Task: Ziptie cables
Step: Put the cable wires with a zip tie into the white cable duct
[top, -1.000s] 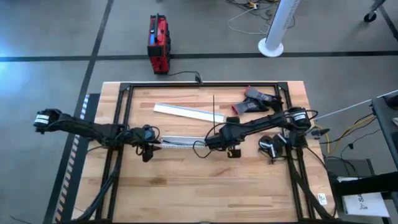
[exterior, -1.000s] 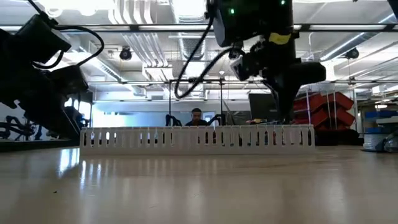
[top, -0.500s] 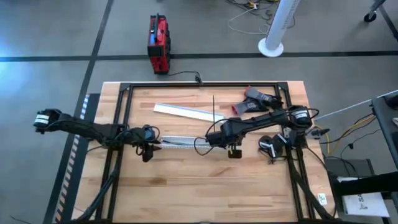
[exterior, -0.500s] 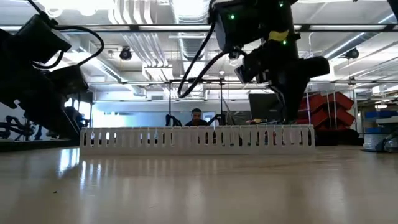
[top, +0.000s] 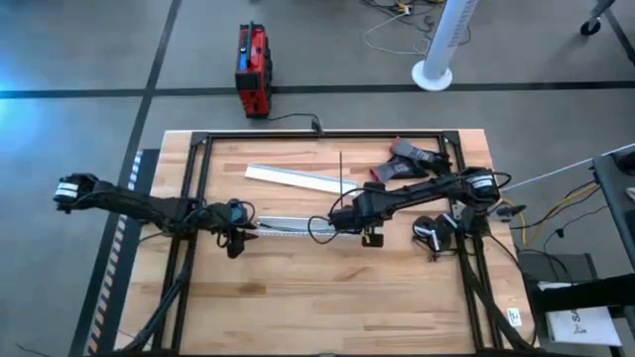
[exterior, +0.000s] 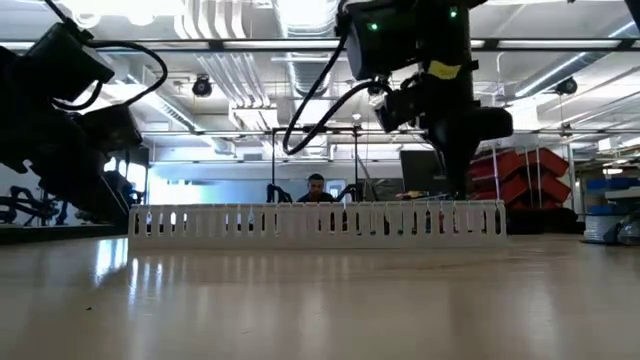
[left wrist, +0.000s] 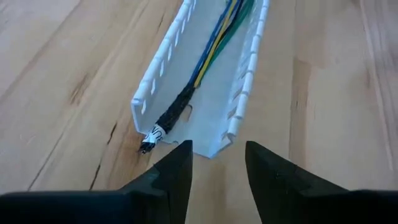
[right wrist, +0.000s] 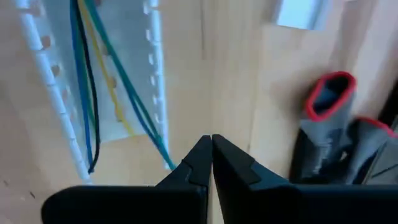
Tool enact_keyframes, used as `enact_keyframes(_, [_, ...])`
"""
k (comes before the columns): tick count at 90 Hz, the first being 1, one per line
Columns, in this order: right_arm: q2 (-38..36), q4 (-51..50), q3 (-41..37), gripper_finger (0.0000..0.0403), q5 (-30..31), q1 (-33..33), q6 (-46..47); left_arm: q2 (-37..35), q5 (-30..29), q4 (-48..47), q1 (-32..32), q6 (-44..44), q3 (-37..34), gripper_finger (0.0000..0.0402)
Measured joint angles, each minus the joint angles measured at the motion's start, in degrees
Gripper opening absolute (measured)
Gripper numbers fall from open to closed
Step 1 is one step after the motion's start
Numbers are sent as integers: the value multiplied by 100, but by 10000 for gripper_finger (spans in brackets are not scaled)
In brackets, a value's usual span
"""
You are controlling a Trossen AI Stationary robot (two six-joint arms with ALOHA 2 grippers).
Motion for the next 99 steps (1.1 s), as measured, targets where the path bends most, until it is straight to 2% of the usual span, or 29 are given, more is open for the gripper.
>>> enact_keyframes(17, [77,-4,-192,0,-519,-35,42,-1,0,-2,-2,0,0,130])
enact_keyframes(32, [-19,49,-168,0,-648,136,190,-1,0,0,-2,2,0,130])
enact_keyframes(47, [-32,142,-168,0,-1025,314,198,-1,0,1,-2,2,0,130])
enact_keyframes(99, [-38,350,-94,0,-1167,495,266,-1,-1,2,-2,1,0,130])
